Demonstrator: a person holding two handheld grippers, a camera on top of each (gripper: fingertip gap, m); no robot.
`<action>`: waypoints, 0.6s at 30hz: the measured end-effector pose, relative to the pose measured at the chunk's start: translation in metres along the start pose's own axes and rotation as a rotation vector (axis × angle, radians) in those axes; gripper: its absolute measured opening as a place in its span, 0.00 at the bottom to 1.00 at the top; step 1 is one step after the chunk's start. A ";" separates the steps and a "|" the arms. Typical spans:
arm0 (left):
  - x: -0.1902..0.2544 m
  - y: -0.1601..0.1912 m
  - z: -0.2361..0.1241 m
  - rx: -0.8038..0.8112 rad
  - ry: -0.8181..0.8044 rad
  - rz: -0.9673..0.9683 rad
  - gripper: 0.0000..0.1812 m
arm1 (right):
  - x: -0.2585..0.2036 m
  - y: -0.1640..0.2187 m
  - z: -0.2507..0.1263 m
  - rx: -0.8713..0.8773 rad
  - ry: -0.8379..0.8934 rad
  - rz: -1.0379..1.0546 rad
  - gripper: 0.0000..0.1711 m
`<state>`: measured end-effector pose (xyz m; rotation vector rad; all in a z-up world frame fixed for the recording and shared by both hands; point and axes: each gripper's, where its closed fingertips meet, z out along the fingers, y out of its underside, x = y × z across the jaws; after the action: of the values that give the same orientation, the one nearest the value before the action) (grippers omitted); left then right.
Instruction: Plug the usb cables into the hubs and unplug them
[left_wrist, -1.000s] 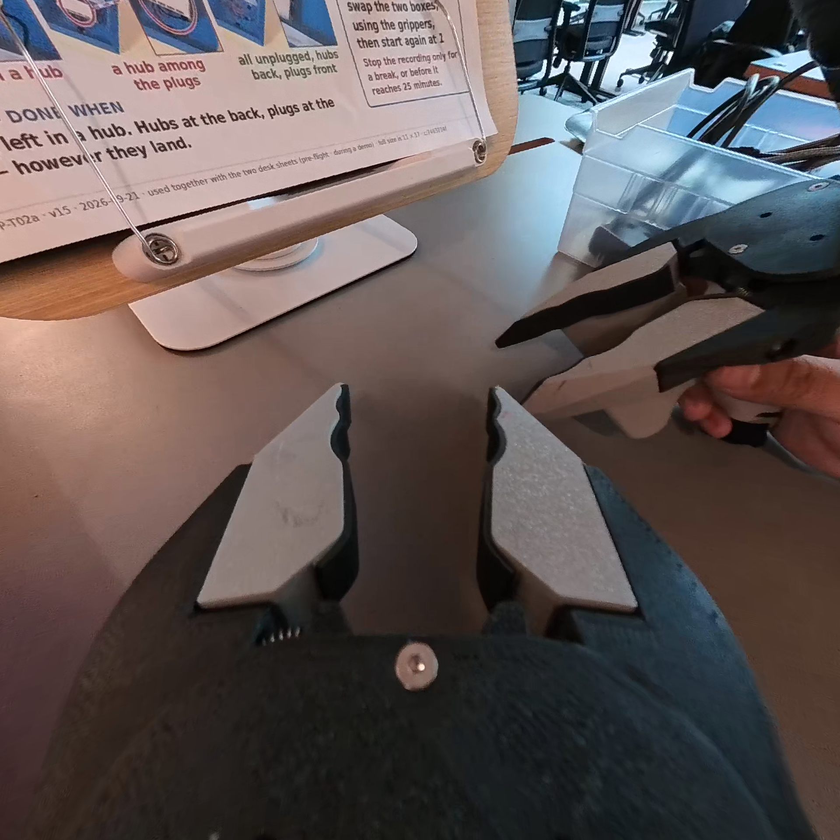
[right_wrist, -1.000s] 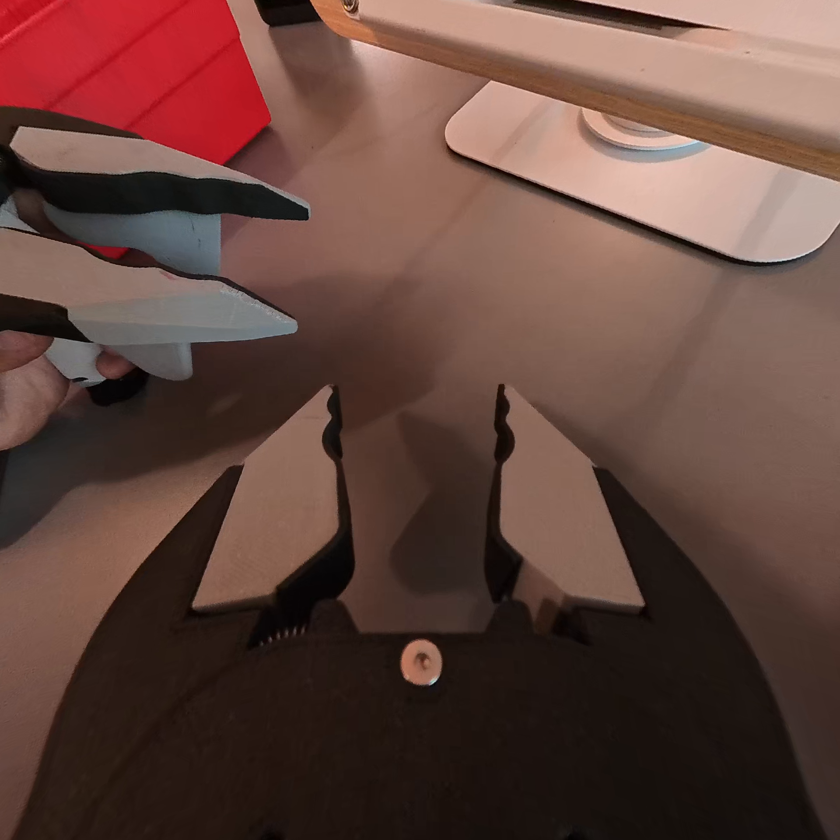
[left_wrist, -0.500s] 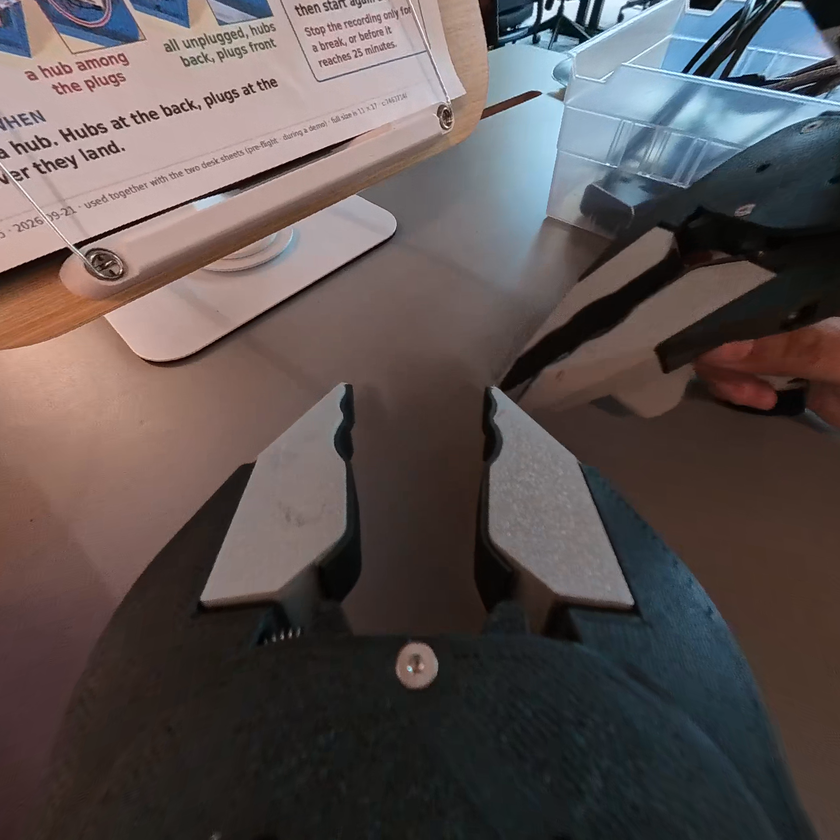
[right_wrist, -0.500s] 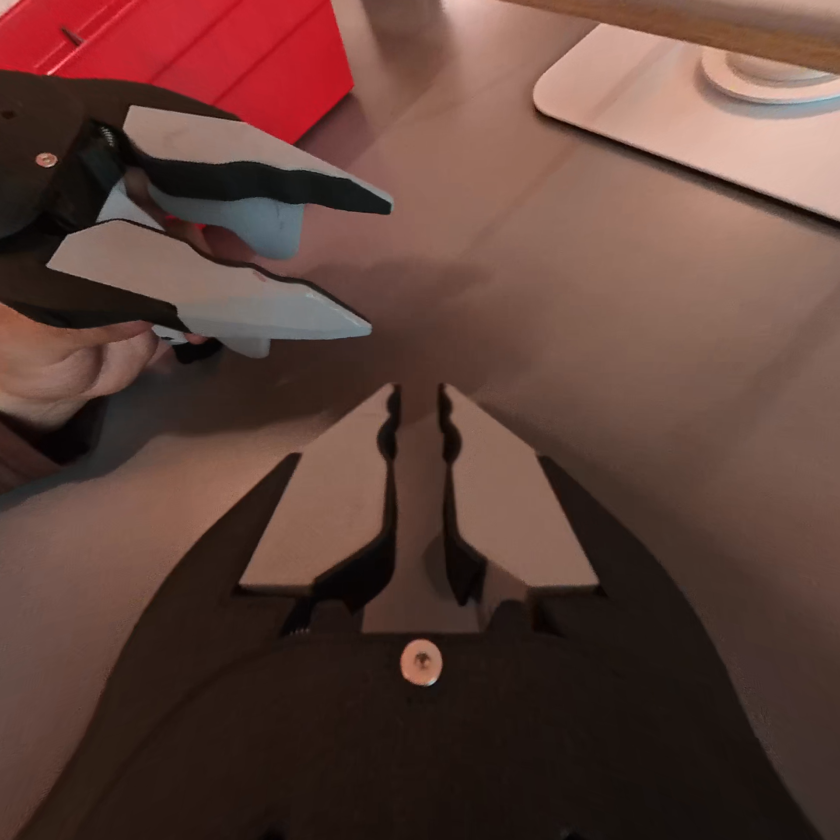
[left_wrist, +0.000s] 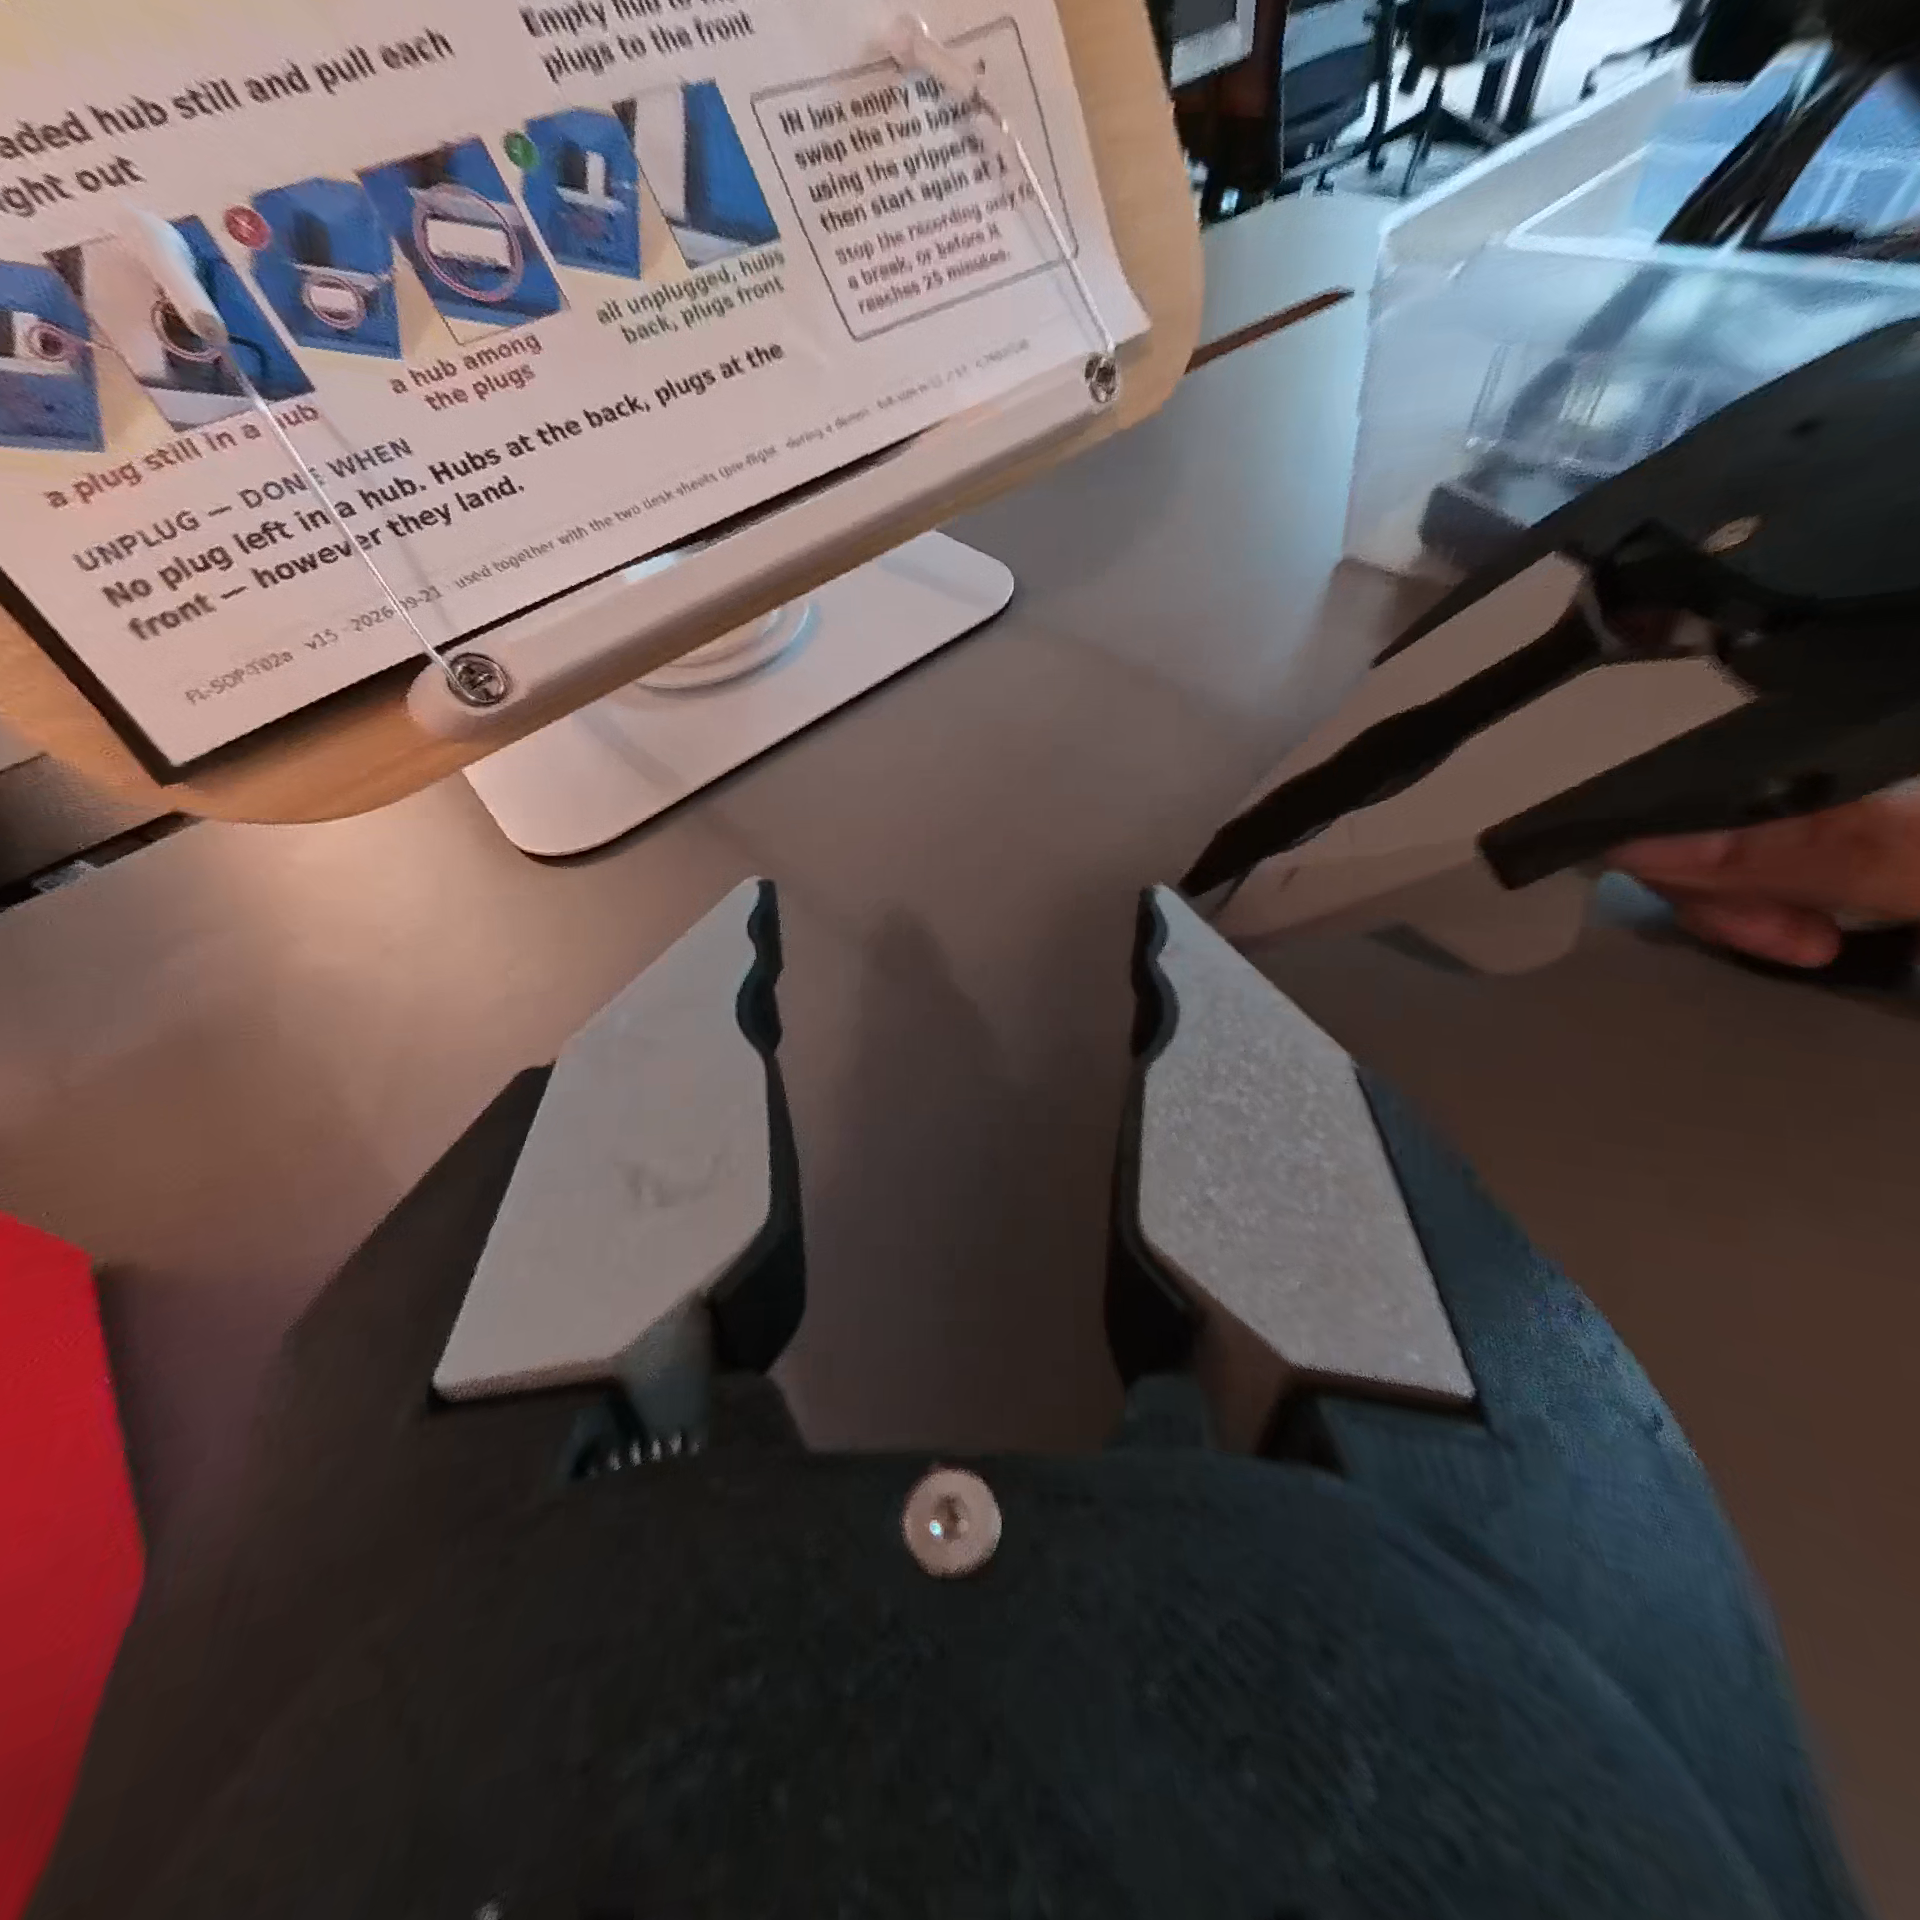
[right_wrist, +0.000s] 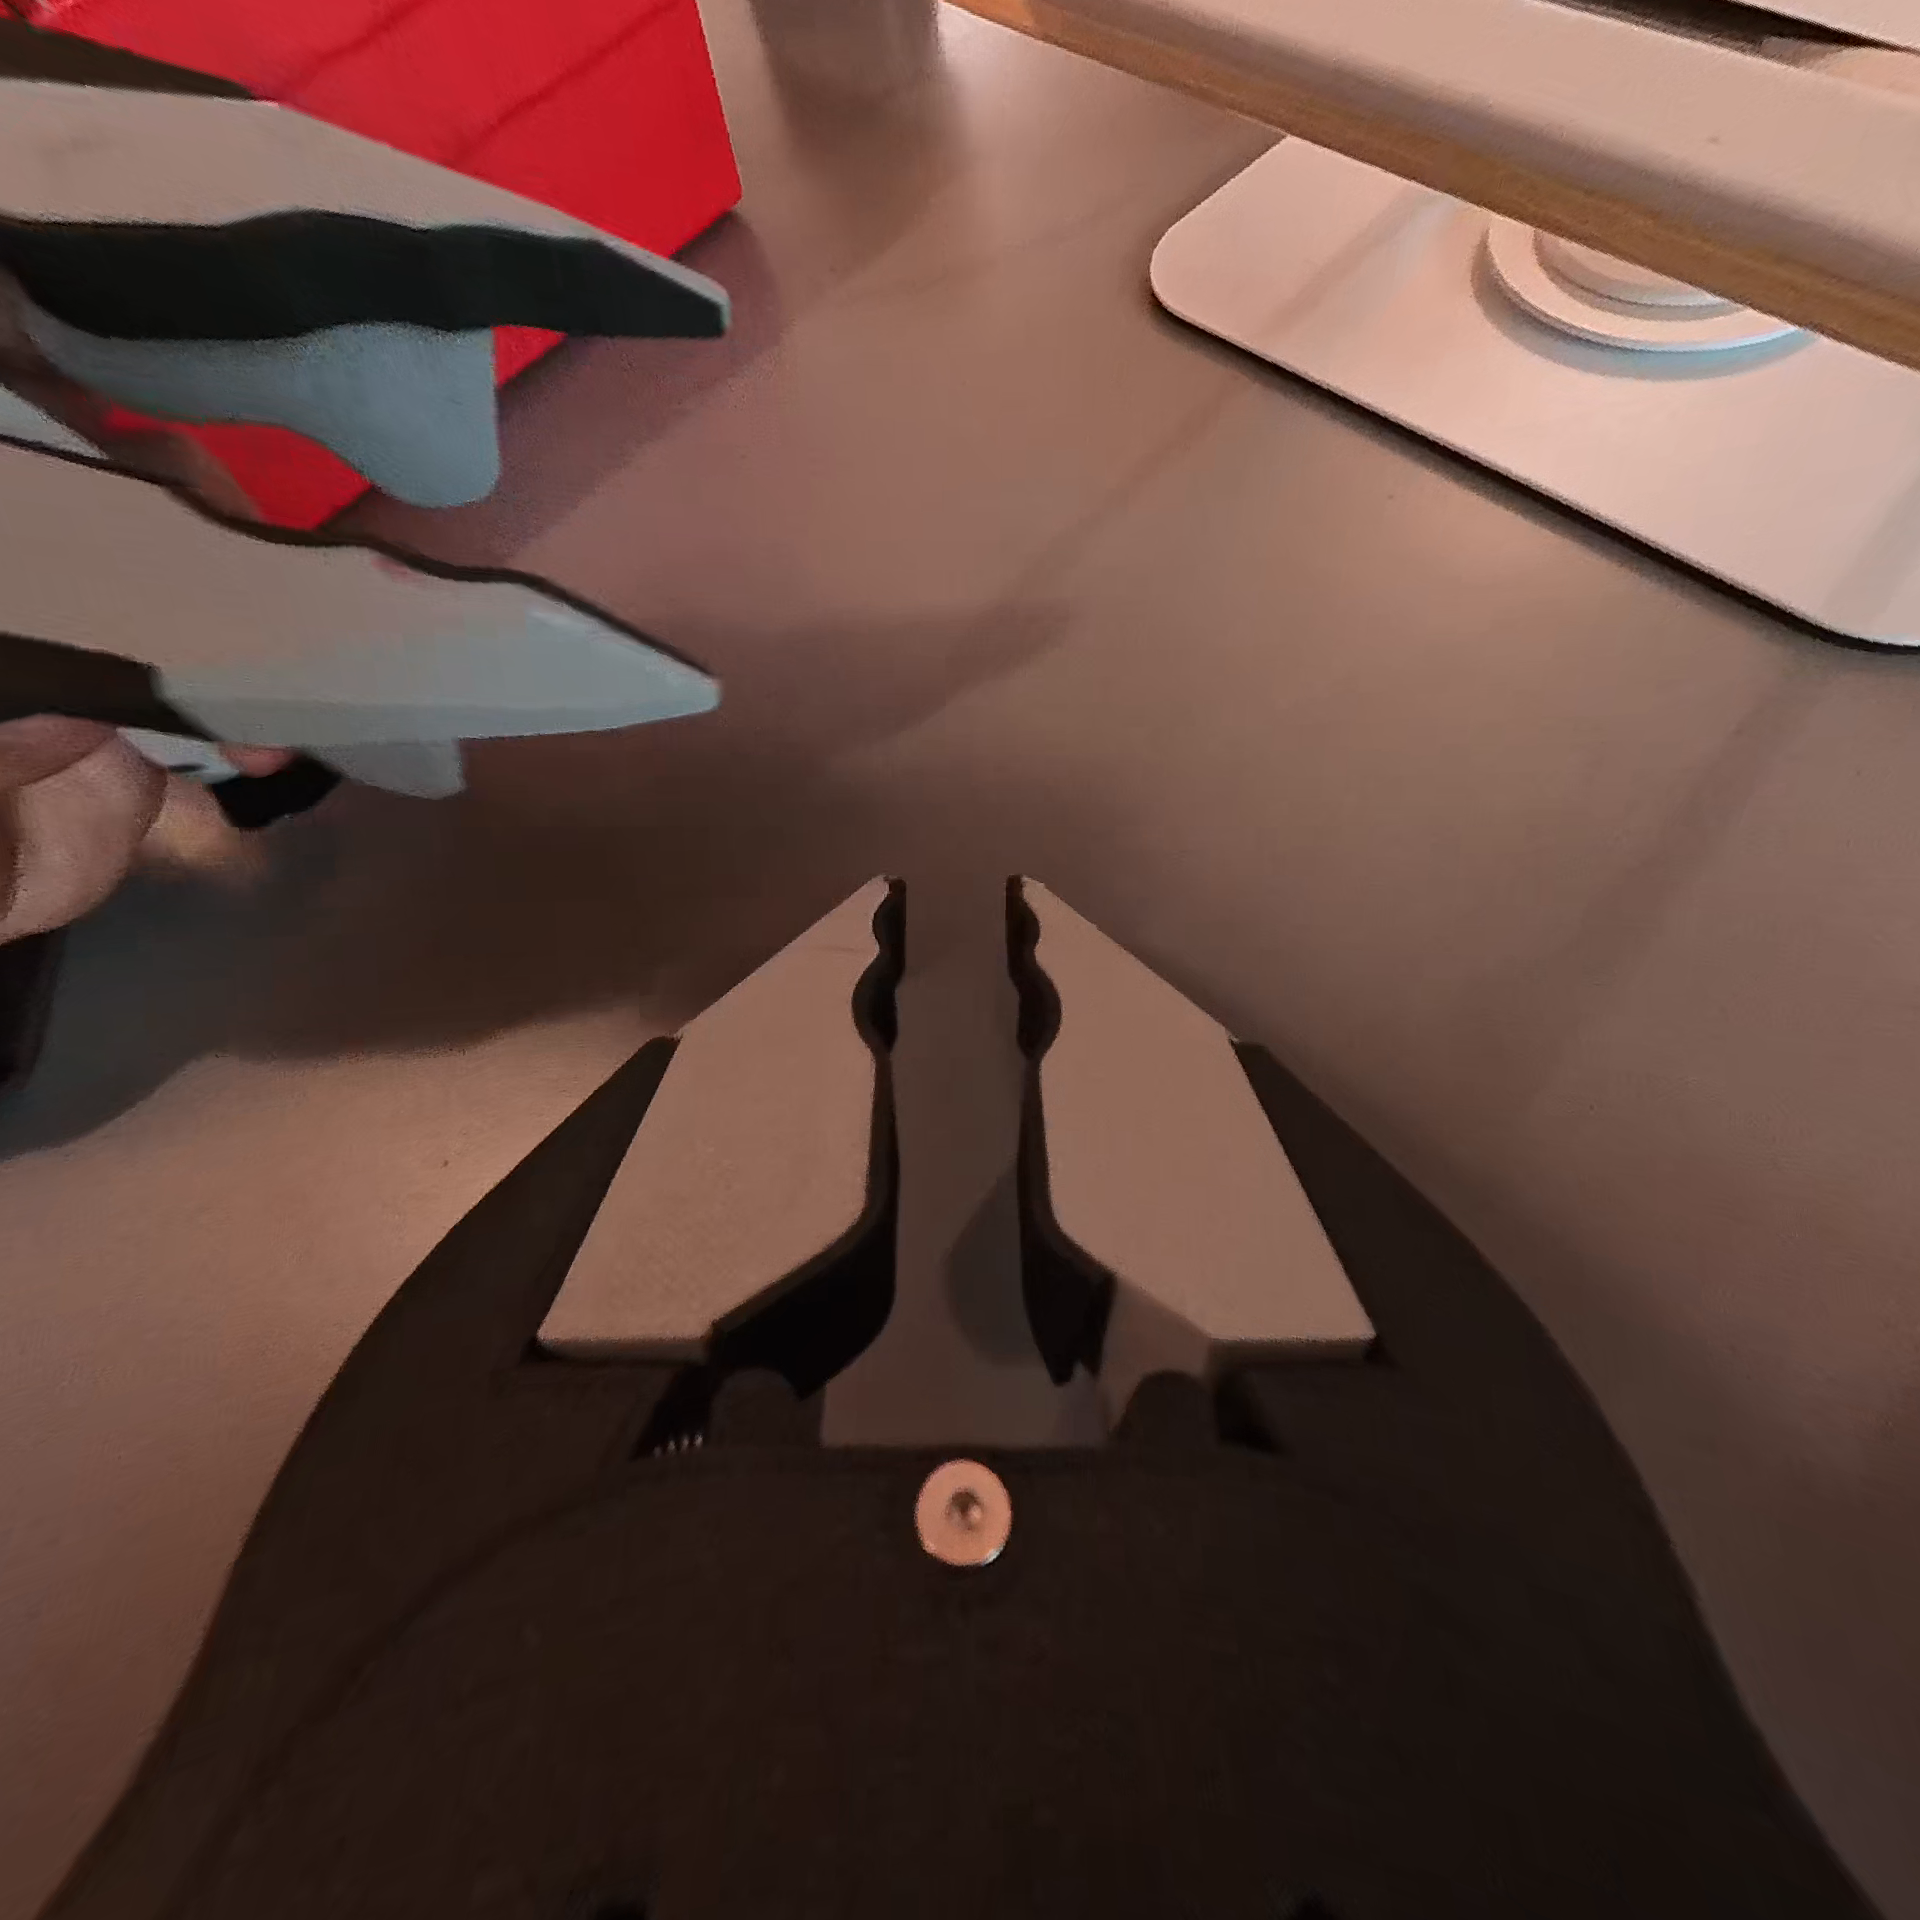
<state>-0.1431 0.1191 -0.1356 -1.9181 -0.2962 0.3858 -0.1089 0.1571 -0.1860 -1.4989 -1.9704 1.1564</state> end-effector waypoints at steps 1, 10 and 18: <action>0.004 -0.002 -0.005 0.015 0.011 -0.026 0.37 | 0.001 0.000 0.000 0.000 -0.004 0.003 0.09; -0.039 -0.059 -0.121 0.138 -0.072 -0.181 0.29 | -0.002 -0.012 -0.002 0.059 -0.076 0.026 0.05; -0.212 -0.021 -0.142 -0.180 -0.370 -0.317 0.45 | -0.010 -0.015 -0.003 0.080 -0.107 0.020 0.02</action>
<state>-0.2807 -0.0751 -0.0406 -1.9248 -0.8921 0.5129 -0.1124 0.1482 -0.1706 -1.4466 -1.9570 1.3334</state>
